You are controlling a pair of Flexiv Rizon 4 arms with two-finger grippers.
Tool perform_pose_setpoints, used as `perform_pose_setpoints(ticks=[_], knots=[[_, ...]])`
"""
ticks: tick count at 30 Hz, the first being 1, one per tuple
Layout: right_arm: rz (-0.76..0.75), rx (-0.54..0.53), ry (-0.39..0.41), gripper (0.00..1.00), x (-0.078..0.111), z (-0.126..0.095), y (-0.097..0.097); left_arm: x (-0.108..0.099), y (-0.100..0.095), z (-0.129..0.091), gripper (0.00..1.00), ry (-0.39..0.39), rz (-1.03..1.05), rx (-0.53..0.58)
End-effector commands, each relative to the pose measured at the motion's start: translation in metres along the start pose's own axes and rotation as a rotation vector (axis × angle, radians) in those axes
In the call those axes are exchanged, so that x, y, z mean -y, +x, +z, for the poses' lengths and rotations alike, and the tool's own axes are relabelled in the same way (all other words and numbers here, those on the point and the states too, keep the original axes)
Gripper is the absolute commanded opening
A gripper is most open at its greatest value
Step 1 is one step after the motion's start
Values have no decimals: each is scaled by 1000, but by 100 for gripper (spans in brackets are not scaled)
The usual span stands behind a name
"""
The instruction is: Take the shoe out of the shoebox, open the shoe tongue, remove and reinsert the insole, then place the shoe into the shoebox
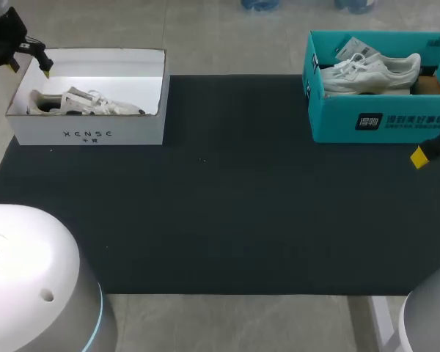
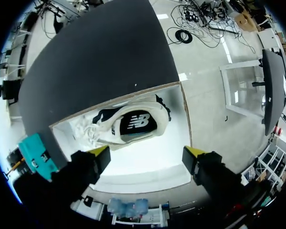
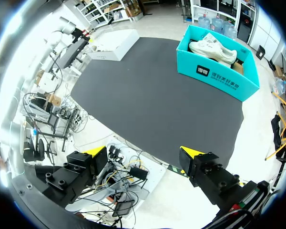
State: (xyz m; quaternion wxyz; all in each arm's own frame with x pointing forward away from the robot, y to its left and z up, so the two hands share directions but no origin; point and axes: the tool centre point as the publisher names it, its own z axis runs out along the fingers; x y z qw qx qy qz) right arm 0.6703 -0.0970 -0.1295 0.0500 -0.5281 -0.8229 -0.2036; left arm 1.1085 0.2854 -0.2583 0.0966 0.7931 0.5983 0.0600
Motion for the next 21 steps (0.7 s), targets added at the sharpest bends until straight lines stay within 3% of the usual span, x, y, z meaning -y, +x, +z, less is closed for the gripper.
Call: perform_pose_setpoints(ticks=[1,21], knots=[[0,-1,5,100,-2,1,-1,17,-13,-22,100,-3,-2,-42],[0,-1,5,100,-2,1,-1,17,-13,-22,100,-3,-2,-42]])
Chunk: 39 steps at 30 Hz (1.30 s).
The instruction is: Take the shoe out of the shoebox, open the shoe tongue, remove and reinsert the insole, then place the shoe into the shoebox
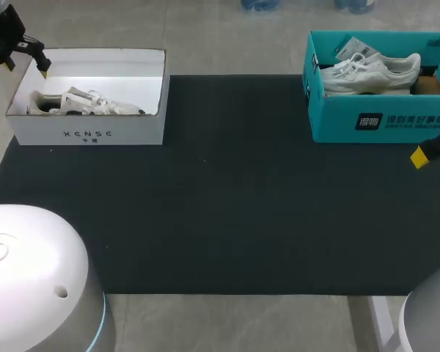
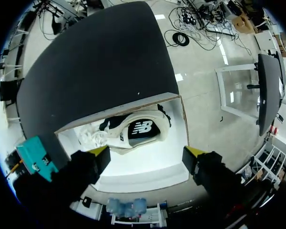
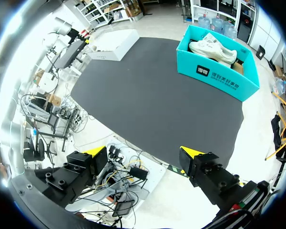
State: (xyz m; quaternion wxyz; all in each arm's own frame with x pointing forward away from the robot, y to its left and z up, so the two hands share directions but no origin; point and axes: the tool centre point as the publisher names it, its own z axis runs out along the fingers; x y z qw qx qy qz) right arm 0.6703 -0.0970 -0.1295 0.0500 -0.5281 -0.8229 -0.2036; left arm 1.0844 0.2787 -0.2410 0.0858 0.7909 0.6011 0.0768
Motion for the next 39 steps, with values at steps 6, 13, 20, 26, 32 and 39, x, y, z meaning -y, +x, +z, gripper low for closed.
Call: perform_pose_setpoints(ticks=[6,13,20,26,32,39], knots=[[0,-1,5,100,-2,1,-1,0,0,0,100,0,1,-2],[133,212,92,100,-15,-10,-49,0,0,0,100,0,1,-2],[329,364,190,100,-36,0,-111,0,0,0,100,0,1,-2],[378,432,227,100,-69,20,-144,0,0,0,100,0,1,-2],[355,442,274,100,-115,40,-165,0,0,0,100,0,1,-2],[347,410,299,100,-157,45,-200,0,0,0,100,0,1,-2]])
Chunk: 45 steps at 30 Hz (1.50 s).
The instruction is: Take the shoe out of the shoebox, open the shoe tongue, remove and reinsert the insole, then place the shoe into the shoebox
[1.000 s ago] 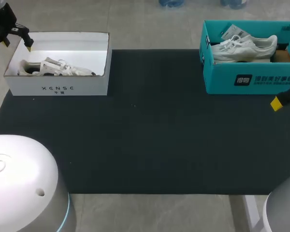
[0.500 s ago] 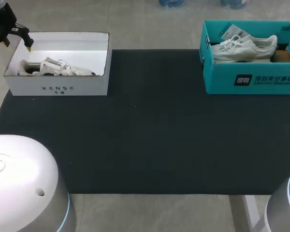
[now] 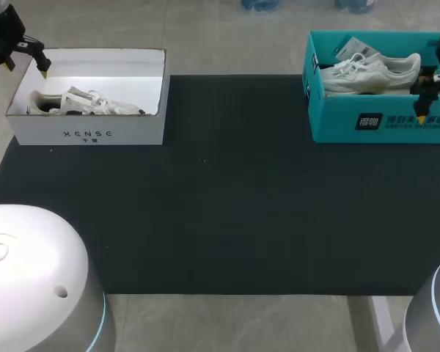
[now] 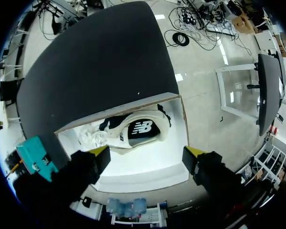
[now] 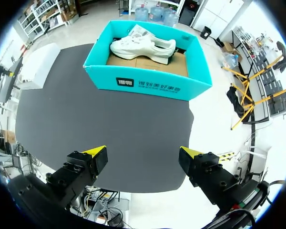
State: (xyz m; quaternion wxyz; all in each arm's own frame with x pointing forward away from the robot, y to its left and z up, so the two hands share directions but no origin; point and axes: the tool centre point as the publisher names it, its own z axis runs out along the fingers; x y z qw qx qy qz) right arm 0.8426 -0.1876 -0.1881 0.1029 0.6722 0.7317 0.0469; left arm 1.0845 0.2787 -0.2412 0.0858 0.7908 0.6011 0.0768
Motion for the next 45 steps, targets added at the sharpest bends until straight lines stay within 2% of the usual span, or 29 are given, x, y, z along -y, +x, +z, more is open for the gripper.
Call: perform_pose_setpoints(ticks=[1,3,31,33,37,38,42,45], knots=[[-8,-17,261,100,-63,12,-13,0,0,-1,100,0,1,-2],[-49,-30,246,100,-64,10,-17,0,0,-1,100,0,1,-2],[-49,-30,246,100,-64,10,-17,0,0,-1,100,0,1,-2],[-43,-7,244,100,-81,16,-32,0,0,-1,100,0,1,-2],[-24,50,219,100,-133,36,-74,0,0,-1,100,0,1,-2],[-14,25,195,100,-145,42,-85,0,0,-1,100,0,1,-2],[-13,10,169,100,-189,65,-113,0,0,-1,100,0,1,-2],[-23,-17,164,100,-216,77,-123,0,0,-1,100,0,1,-2]])
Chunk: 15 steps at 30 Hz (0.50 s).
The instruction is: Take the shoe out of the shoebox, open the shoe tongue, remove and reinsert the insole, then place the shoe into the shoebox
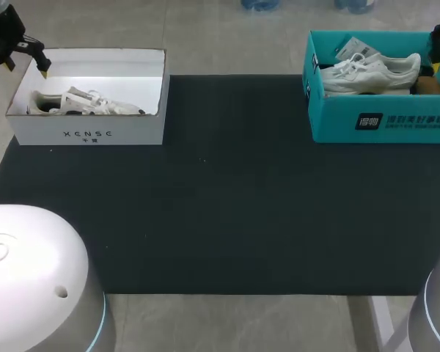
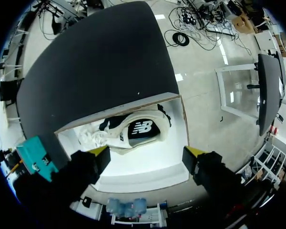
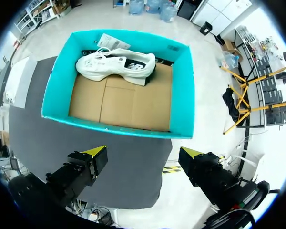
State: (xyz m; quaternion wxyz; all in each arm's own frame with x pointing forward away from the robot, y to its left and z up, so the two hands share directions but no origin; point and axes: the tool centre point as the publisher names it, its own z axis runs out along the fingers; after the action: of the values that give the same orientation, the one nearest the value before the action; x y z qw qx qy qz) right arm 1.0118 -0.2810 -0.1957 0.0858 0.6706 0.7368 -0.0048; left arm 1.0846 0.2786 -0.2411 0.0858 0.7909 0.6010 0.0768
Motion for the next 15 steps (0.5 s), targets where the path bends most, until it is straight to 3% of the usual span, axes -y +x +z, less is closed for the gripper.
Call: perform_pose_setpoints(ticks=[1,7,15], knots=[[-14,-60,63,100,-73,25,-22,0,0,-1,100,0,1,-2],[13,-86,66,100,-112,41,-23,0,0,-1,100,0,1,-2],[100,-94,94,100,-127,55,6,0,0,-1,100,0,1,-2]])
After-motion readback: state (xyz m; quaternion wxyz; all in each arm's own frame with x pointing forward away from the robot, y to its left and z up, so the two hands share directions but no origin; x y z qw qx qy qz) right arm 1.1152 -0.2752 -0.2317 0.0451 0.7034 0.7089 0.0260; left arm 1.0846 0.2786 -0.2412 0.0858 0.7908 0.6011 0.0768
